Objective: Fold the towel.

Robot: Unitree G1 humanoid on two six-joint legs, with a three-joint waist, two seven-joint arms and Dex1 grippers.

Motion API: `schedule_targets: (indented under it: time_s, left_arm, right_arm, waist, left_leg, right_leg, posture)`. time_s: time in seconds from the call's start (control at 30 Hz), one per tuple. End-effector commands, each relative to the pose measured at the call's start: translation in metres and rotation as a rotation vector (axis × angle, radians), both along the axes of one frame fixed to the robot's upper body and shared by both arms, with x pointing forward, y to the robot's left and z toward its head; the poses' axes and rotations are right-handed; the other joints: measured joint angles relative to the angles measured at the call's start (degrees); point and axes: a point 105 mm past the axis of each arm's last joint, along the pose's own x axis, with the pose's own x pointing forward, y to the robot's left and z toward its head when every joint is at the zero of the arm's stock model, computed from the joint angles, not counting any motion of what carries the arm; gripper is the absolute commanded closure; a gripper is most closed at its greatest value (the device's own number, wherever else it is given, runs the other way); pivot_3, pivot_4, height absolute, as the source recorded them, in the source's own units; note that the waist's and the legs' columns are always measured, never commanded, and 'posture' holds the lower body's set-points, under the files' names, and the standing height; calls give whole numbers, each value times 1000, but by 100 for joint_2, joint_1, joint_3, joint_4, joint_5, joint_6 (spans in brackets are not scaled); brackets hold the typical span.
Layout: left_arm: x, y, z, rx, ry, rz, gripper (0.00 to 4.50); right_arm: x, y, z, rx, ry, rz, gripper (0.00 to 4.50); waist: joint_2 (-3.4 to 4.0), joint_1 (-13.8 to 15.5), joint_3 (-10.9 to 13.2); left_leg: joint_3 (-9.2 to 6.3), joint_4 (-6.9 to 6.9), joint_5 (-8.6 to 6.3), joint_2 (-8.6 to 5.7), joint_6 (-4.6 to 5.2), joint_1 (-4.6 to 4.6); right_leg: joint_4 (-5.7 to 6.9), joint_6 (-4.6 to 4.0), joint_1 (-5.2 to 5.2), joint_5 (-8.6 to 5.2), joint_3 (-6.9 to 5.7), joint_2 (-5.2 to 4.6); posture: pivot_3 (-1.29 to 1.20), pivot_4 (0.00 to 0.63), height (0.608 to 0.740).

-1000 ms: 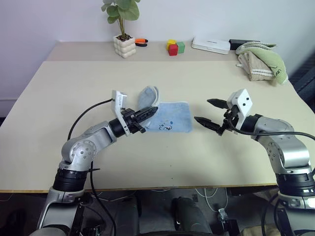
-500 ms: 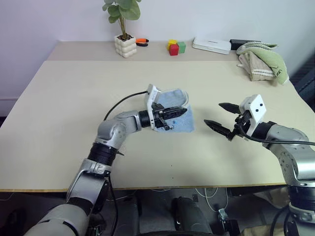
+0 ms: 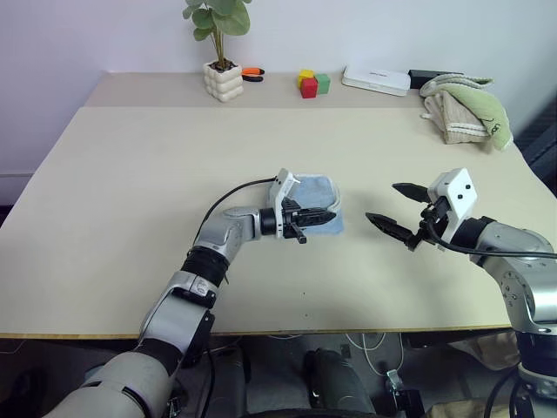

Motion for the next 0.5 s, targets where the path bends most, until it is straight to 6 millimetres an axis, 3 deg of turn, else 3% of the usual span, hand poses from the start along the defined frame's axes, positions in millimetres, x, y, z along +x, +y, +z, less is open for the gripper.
schedule_targets:
  time_s: [0.03,0.37,0.47,0.5]
  left_arm:
    - [1,-8,10,-30,-33,-20,4434]
    - [0,-19,2,-34,0,-38,4434]
    - [7,-17,-1,-2,-16,17,3621]
    - [9,-16,0,-4,-16,29,3107]
  right_arm:
    - [-2,4,14,-14,-56,14,0]
    - [2,7,24,-15,-99,1,0]
    - [4,7,25,-13,-104,-3,0]
    - [4,7,25,-11,-104,-3,0]
  waist:
    - [0,-6,0]
    - [0,-7,0]
    - [0,-11,0]
    - [0,-11,0]
  left_leg:
    - [0,-1,0,0,0,0]
    - [-1,0,0,0,1,0]
    - [-2,-1,0,0,1,0]
    - [-2,-1,0,0,1,0]
  right_leg:
    - [0,0,0,0,0,0]
    - [1,2,-1,1,0,1]
    - [1,4,-1,2,-1,1]
    - [1,7,-1,4,-1,1]
  posture:
    - [0,150,740]
    - [0,150,740]
    - [0,150,740]
    - [0,150,740]
